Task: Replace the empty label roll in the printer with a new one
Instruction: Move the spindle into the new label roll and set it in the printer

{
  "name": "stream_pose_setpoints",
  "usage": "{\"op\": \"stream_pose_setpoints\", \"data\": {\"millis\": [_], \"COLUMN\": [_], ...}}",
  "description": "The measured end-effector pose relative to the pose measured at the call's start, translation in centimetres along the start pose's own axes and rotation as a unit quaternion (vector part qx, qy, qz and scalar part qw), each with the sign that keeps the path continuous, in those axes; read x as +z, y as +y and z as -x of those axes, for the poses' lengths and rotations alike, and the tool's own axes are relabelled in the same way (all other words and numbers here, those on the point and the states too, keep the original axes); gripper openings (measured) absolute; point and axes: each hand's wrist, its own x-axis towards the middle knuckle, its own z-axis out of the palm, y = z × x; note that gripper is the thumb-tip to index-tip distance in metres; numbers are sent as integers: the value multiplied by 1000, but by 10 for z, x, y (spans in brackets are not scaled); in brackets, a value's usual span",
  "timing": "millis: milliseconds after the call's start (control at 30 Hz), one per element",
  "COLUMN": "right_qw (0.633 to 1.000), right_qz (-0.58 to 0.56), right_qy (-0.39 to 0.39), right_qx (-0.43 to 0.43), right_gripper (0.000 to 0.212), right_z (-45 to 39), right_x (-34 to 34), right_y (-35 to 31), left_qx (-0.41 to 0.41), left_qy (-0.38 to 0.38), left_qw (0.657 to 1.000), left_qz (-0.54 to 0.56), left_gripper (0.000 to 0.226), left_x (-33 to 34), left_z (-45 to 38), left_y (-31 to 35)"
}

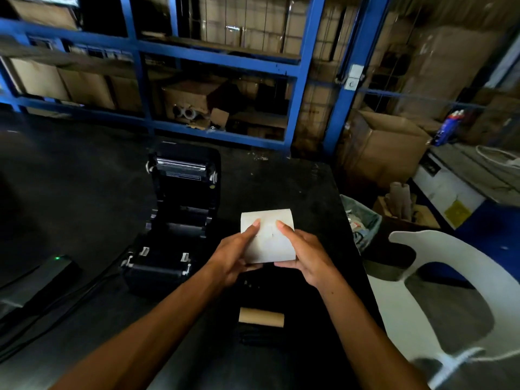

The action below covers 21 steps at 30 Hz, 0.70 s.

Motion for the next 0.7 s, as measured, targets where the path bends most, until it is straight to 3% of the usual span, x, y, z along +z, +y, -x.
{"op": "stream_pose_setpoints", "data": {"millis": [67, 167, 233, 300, 367, 400, 633, 700], "right_qw": [995, 949, 882, 788, 713, 696, 689, 735], "right_qz": [95, 236, 296, 386, 448, 454, 441, 414], "right_qy": [10, 136, 178, 145, 122, 120, 129, 128], "right_qx": [-30, -161, -321, -457, -526, -543, -561, -522], "right_gripper": [34, 50, 62, 58, 46, 39, 4, 4], "right_z": [17, 35, 49, 63, 73, 80, 113, 122], "right_x": [6, 7, 5, 7, 14, 20, 47, 47], "right_y": [-2, 5, 12, 18, 26, 30, 45, 53], "left_qx": [22, 54, 58, 56, 55, 53, 33, 32], "left_qy": [19, 43, 55, 50, 37, 30, -3, -14], "left_qw": [1000, 997, 996, 996, 996, 995, 993, 992], "left_qz": [-5, -37, -45, -54, -67, -74, -113, -124], "left_gripper": [53, 52, 53, 53, 50, 49, 49, 46], "left_x": [-6, -20, -27, -33, -39, -43, -58, -61], "left_z": [15, 36, 47, 60, 71, 78, 110, 115], "left_y": [0, 3, 4, 5, 3, 1, -15, -20]}}
